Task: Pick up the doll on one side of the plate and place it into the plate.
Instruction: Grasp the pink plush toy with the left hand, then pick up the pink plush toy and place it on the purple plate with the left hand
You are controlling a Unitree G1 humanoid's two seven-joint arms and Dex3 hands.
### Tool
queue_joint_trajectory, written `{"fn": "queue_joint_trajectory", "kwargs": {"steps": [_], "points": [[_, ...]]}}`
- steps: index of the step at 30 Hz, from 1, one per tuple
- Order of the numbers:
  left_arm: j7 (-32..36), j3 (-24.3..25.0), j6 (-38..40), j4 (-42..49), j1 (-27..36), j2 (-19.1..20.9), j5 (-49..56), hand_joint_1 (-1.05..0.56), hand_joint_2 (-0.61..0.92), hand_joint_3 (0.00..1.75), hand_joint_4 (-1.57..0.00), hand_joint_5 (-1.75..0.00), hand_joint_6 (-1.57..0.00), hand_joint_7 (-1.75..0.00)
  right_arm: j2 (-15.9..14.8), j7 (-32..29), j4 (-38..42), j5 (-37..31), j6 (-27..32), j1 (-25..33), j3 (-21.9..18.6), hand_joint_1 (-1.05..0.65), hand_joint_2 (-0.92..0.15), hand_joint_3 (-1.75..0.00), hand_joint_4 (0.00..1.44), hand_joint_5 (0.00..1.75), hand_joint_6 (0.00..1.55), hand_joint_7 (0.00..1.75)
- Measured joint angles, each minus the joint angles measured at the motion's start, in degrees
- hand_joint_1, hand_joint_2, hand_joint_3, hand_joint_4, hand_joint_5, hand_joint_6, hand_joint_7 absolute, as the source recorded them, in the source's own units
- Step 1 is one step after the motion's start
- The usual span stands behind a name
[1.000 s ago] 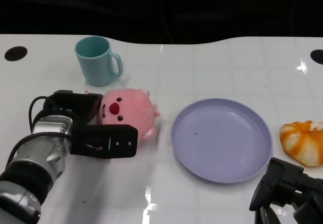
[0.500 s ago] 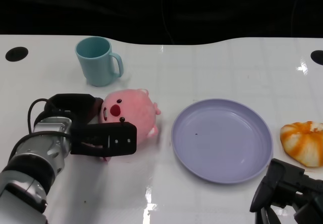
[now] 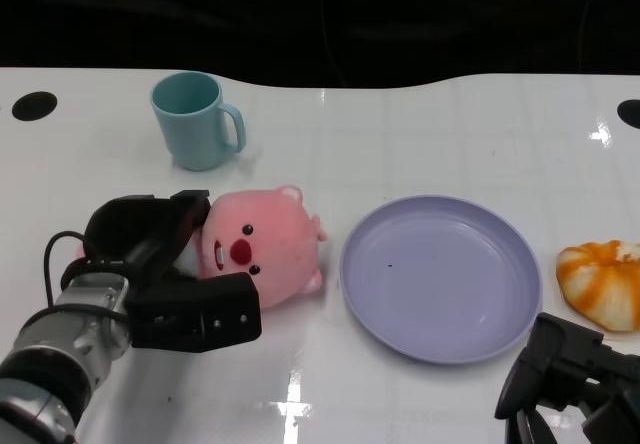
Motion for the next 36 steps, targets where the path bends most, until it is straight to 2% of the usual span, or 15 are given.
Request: {"fn": "queue_joint_trajectory", "kwargs": {"steps": [3,5,8,13,22,24,27,36], "points": [[2.17,1.74,-2.17,-1.35,1.98,0.10,-1.68,-0.17,0.57,0.99,-0.91,-1.75,-0.71,-1.75,0.00,-0.01,0.00,-0.01,0.10,-0.01,0.02,-0.15,-0.42,-1.48,0.72,1.75,0.59,1.60],[2.41,2.88,-3.17,-2.79,3.14,0.36,-3.12,-0.17,0.56,1.06,-0.92,-1.75,-0.72,-1.75,0.00,-0.01,0.00,0.00,0.24,-0.02,0.03,-0.14,-0.42,-1.48,0.72,1.75,0.59,1.60],[2.33,3.61,-3.49,-4.36,3.93,0.86,-3.57,-0.16,0.54,1.09,-0.92,-1.75,-0.72,-1.75,0.00,0.00,0.00,-0.01,0.33,-0.05,0.05,-0.14,-0.41,-1.48,0.72,1.75,0.59,1.60],[0.57,5.93,-3.29,-12.67,7.31,2.27,-5.07,-0.15,0.53,1.10,-0.91,-1.75,-0.71,-1.75,0.00,0.00,0.04,-0.05,0.34,-0.15,0.07,-0.12,-0.40,-1.49,0.72,1.75,0.59,1.59],[-8.09,11.06,3.09,-31.38,13.61,3.35,-8.33,-0.13,0.48,1.16,-0.93,-1.75,-0.73,-1.75,-0.06,0.04,0.12,0.01,0.40,-0.32,-0.04,-0.13,-0.40,-1.49,0.72,1.75,0.59,1.59],[-9.52,11.43,4.93,-34.32,14.30,2.72,-8.32,-0.12,0.43,1.25,-0.94,-1.75,-0.75,-1.75,-0.08,0.06,0.16,0.01,0.40,-0.32,-0.11,-0.12,-0.41,-1.49,0.72,1.75,0.59,1.59],[-11.80,11.45,6.66,-37.17,14.38,0.91,-8.31,-0.14,0.41,1.30,-0.94,-1.75,-0.75,-1.75,-0.10,0.12,0.26,0.01,0.39,-0.44,-0.13,-0.12,-0.41,-1.48,0.72,1.75,0.59,1.59],[-14.49,9.29,9.06,-38.84,10.40,-4.83,-7.46,-0.20,0.43,1.26,-0.94,-1.75,-0.74,-1.75,-0.09,0.09,0.29,-0.05,0.54,-0.71,0.05,-0.12,-0.41,-1.47,0.71,1.75,0.58,1.59]]}}
